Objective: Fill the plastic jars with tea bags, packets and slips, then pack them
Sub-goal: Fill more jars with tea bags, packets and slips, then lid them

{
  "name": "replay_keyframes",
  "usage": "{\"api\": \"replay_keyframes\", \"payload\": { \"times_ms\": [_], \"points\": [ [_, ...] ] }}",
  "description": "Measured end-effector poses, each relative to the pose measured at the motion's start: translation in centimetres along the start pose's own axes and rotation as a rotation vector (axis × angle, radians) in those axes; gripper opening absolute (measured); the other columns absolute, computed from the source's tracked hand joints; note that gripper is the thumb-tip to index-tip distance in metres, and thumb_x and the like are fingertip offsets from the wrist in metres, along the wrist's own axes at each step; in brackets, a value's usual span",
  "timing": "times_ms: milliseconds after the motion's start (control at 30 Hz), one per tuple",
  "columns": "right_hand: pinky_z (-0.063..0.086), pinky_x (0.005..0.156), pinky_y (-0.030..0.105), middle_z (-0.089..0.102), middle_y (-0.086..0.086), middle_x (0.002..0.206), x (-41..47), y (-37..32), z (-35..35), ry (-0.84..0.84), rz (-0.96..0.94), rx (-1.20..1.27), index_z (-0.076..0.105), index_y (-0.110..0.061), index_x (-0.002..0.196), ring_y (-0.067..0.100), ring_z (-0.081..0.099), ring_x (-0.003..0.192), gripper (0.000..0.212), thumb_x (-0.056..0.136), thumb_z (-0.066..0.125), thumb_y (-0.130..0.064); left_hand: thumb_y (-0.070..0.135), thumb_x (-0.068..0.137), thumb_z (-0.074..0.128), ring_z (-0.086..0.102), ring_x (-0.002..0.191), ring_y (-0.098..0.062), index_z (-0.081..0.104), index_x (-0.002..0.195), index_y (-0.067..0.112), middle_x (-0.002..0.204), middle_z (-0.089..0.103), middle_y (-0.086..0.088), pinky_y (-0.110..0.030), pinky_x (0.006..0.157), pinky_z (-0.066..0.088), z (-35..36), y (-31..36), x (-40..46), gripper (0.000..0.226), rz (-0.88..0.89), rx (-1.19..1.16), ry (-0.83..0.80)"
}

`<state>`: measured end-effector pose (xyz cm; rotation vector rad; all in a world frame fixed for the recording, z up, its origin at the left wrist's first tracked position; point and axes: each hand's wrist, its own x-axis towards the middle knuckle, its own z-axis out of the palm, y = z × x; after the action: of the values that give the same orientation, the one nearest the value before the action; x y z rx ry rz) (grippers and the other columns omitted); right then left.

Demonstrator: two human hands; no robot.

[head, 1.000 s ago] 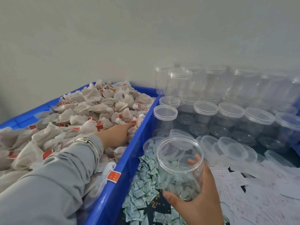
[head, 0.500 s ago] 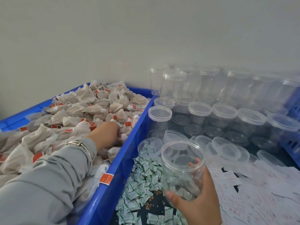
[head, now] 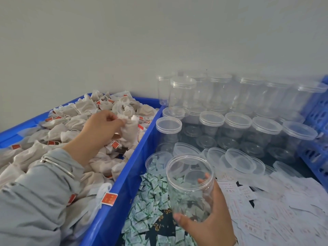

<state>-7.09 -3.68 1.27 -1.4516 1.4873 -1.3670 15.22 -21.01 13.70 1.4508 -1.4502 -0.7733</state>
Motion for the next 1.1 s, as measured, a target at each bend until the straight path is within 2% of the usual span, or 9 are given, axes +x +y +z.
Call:
{"api": "replay_keyframes", "payload": {
  "times_ms": [167,267,400,567,700,867,933,1000,1100],
  "points": [
    [0.041,0.106,0.032,0.041,-0.03,0.131,-0.1,-0.4,0.0,-0.031,-0.006,-0.104,0.016,-0.068,0.124,-0.003,0.042,0.124,0.112,0.034,0.081,-0.065,-0.005,0.088,0.052,0.061,0.048,-0.011,0.052,0.076,0.011,0.061,0.064,-0.002,-0.018,0.041,0.048,1.2,2.8,-3.0,0.02,-0.133,-0.641,-0.333],
    [0.036,0.11,0.033,0.034,-0.027,0.138,-0.1,-0.3,0.2,-0.061,0.0,-0.149,0.017,-0.054,0.131,0.0,0.036,0.131,0.116,0.036,0.083,-0.06,-0.013,0.086,0.047,0.065,0.058,-0.014,0.062,0.094,0.013,0.075,0.068,-0.008,-0.021,0.048,0.052,2.5,3.1,-4.8,0.031,-0.116,-0.615,-0.531],
    [0.022,0.108,0.012,0.023,-0.032,0.138,-0.1,0.0,0.3,-0.076,-0.026,-0.259,0.002,-0.055,0.132,-0.004,0.025,0.134,0.12,0.042,0.081,-0.063,-0.012,0.086,0.052,0.069,0.077,-0.012,0.075,0.085,0.031,0.085,0.072,-0.002,-0.022,0.062,0.055,3.8,3.2,-7.1,0.049,0.035,-0.346,-0.738],
    [0.037,0.107,0.031,0.034,-0.03,0.133,0.1,-0.1,0.2,-0.017,-0.007,-0.225,0.014,-0.054,0.133,-0.001,0.037,0.128,0.117,0.037,0.079,-0.063,0.018,0.067,0.059,0.06,0.072,0.002,0.062,0.078,0.037,0.078,0.065,0.016,-0.014,0.065,0.046,4.6,3.3,-9.1,0.022,0.388,0.144,-0.695],
    [0.042,0.103,0.029,0.04,-0.026,0.134,0.4,0.0,0.3,-0.001,0.007,-0.235,0.024,-0.044,0.142,-0.002,0.04,0.127,0.121,0.038,0.083,-0.057,0.038,0.07,0.061,0.056,0.087,-0.002,0.053,0.084,0.047,0.098,0.054,0.028,-0.016,0.076,0.042,4.7,3.1,-9.7,0.019,0.552,0.361,-0.62],
    [0.033,0.102,0.013,0.035,-0.033,0.135,0.3,0.1,0.2,0.03,0.013,-0.19,0.017,-0.047,0.14,-0.009,0.033,0.128,0.124,0.038,0.086,-0.054,0.017,0.081,0.064,0.061,0.084,-0.005,0.056,0.087,0.051,0.104,0.055,0.026,-0.03,0.082,0.047,4.6,3.0,-9.4,0.036,0.495,0.318,-0.619],
    [0.031,0.101,0.009,0.034,-0.032,0.136,0.2,-0.1,0.1,0.025,0.007,-0.168,0.017,-0.048,0.138,-0.008,0.033,0.128,0.122,0.038,0.085,-0.055,0.005,0.08,0.058,0.064,0.071,-0.024,0.058,0.09,0.051,0.103,0.063,0.014,-0.041,0.075,0.051,4.3,2.9,-9.0,0.046,0.435,0.311,-0.614],
    [0.038,0.105,0.026,0.037,-0.027,0.136,0.2,-0.3,0.1,0.009,0.005,-0.153,0.023,-0.043,0.141,-0.003,0.036,0.129,0.121,0.035,0.08,-0.059,0.0,0.079,0.056,0.065,0.083,-0.03,0.06,0.087,0.051,0.099,0.065,0.021,-0.032,0.074,0.053,4.1,2.5,-7.9,0.052,0.422,0.272,-0.508],
    [0.039,0.107,0.03,0.039,-0.026,0.134,-0.2,-0.6,0.0,0.037,0.012,-0.127,0.021,-0.046,0.138,-0.005,0.038,0.126,0.121,0.032,0.077,-0.065,0.0,0.081,0.058,0.062,0.083,-0.002,0.063,0.077,0.05,0.088,0.064,0.031,-0.011,0.058,0.046,3.5,1.5,-4.8,0.05,0.344,0.222,-0.282]
  ]
}}
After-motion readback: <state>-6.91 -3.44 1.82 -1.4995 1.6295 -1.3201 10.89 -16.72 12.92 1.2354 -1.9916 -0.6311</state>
